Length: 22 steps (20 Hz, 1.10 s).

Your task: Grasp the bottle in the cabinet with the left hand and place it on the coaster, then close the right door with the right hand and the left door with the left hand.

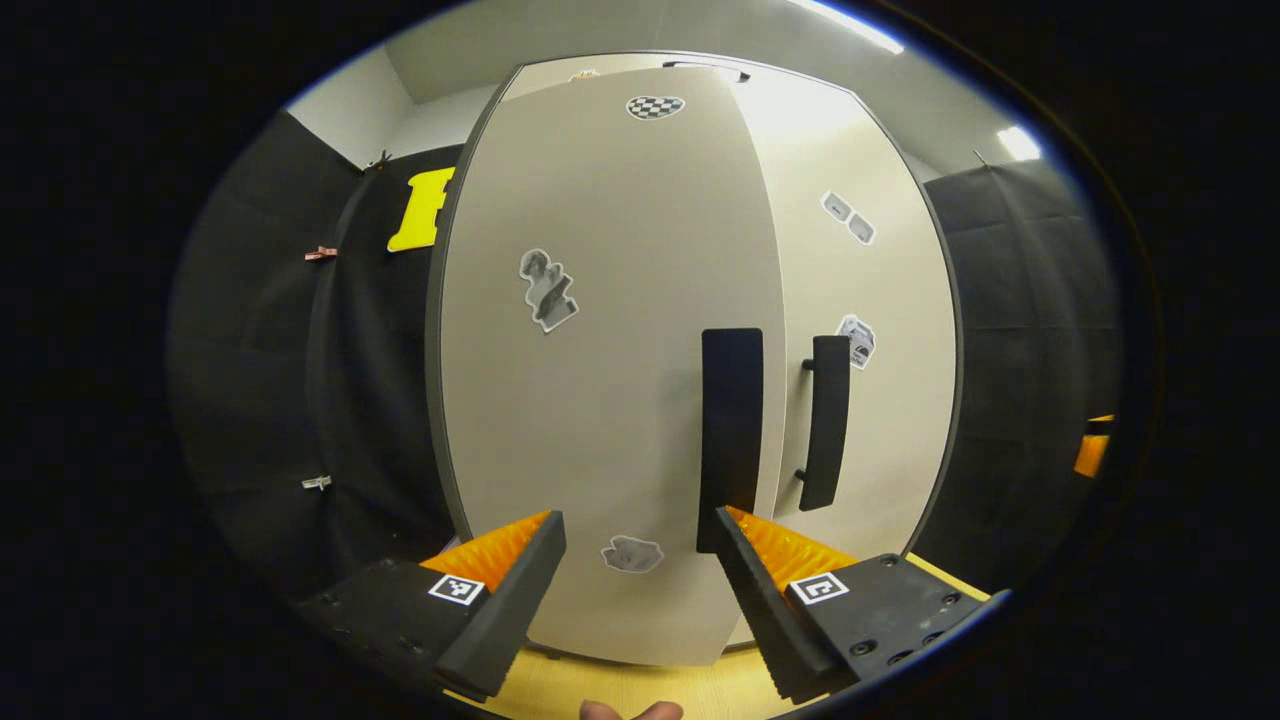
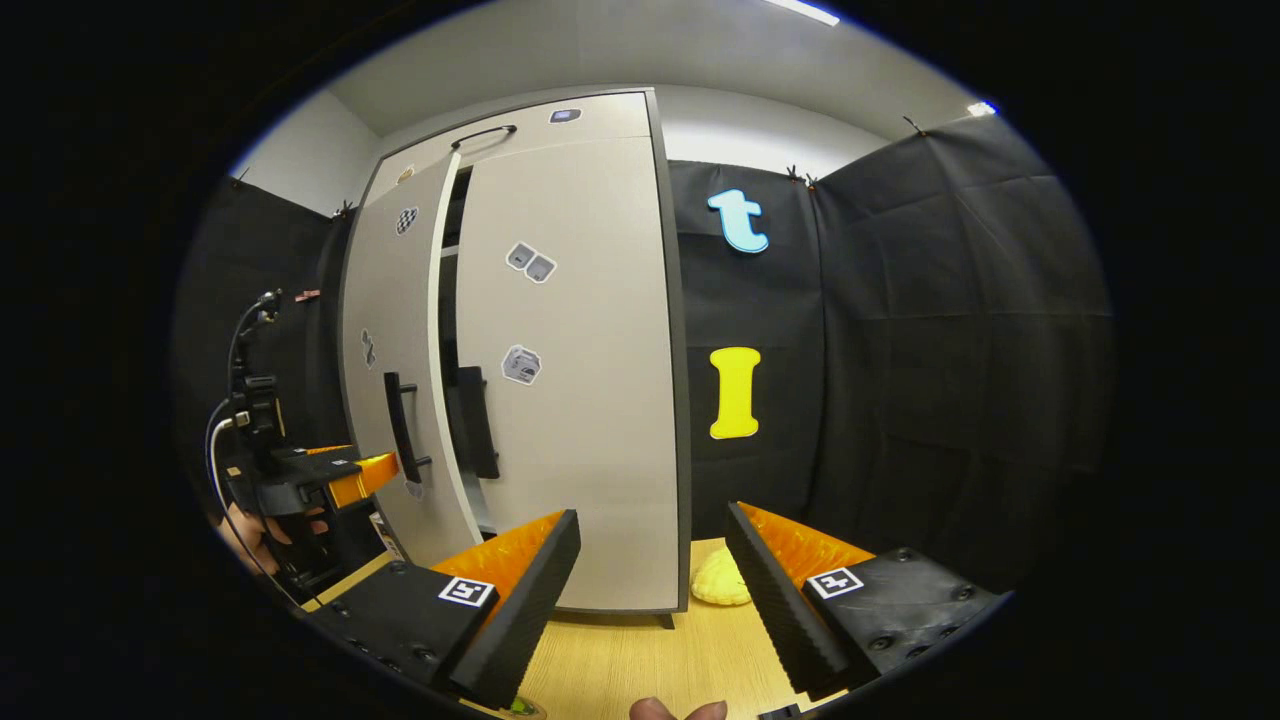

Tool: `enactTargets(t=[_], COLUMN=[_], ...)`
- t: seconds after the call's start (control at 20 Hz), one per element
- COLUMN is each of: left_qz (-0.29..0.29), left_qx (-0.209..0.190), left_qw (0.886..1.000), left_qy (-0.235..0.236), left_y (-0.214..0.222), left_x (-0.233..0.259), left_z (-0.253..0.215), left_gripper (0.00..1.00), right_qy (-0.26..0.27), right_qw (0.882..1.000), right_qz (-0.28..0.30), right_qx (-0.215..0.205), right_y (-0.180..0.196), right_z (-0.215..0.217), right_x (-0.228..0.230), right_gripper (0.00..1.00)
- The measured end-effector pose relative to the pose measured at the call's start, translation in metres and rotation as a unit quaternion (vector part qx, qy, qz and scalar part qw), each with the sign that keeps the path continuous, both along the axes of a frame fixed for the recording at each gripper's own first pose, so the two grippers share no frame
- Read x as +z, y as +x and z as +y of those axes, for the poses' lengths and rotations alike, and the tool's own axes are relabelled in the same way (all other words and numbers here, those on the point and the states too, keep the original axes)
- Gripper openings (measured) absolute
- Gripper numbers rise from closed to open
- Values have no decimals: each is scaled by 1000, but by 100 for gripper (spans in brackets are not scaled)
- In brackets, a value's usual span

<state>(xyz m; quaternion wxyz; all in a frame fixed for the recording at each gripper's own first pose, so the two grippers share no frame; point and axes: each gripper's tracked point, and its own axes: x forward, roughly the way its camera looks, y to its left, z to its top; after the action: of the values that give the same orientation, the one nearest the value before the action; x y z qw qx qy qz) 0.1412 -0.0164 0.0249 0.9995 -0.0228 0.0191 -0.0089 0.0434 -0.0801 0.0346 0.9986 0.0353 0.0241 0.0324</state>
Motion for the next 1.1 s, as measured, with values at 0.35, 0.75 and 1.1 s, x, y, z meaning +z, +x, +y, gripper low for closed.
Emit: enactTargets(t=[0.35,0.75,1.1], left_qz=[-4,-8,-9], left_qx=[0,7,3], left_qw=[1000,1000,1000], left_qy=[6,4,12], left_y=[-46,-99,-133], left_x=[12,21,18], left_z=[16,40,49], left_gripper=[95,95,95], right_qy=[-6,-12,-19], right_qw=[1000,1000,999], right_qz=[-8,-16,-20], right_qx=[15,22,17], right_y=[-2,-14,-27], right_z=[30,61,79], right_x=[9,14,18], right_gripper=[98,98,98])
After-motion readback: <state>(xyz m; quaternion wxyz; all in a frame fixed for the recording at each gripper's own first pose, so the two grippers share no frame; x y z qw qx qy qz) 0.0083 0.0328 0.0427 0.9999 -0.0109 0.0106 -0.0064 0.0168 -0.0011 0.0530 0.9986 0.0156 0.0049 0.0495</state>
